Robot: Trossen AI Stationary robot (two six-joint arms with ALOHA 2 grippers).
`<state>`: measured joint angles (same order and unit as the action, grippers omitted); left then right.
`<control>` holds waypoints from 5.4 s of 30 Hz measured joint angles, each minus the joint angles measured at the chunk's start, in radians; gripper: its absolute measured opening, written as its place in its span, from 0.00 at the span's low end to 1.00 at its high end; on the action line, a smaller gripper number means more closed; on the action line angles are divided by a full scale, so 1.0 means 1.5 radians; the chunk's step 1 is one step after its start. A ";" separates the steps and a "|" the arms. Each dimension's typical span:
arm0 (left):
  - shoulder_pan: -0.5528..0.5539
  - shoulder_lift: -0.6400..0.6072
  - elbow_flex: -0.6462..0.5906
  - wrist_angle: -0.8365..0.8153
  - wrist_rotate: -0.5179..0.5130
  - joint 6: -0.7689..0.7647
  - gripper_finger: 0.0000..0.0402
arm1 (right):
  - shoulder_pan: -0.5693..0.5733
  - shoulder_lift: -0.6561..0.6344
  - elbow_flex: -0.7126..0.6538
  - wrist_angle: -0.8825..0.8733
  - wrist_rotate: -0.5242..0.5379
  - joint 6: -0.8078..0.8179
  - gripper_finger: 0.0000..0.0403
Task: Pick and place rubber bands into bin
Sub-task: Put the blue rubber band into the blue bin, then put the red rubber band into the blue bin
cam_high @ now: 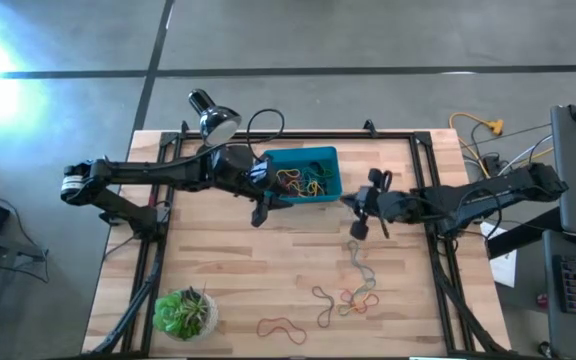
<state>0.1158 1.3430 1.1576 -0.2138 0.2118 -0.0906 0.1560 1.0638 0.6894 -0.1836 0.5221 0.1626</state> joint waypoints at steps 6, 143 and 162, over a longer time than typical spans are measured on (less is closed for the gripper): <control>0.000 0.002 0.000 0.023 0.000 -0.001 0.37 | -0.127 0.075 0.003 0.078 -0.003 -0.009 0.02; -0.292 0.438 0.074 -0.121 -0.278 -0.027 0.37 | -0.103 -0.193 0.032 -0.384 -0.556 -0.043 0.18; -0.274 0.440 0.074 -0.052 -0.238 0.067 0.02 | -0.103 -0.193 0.029 -0.377 -0.556 -0.038 0.17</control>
<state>-0.2947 2.0037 1.2690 -0.2918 -0.1448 0.0105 0.0021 0.7738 0.7322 -0.7494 -0.3122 0.1051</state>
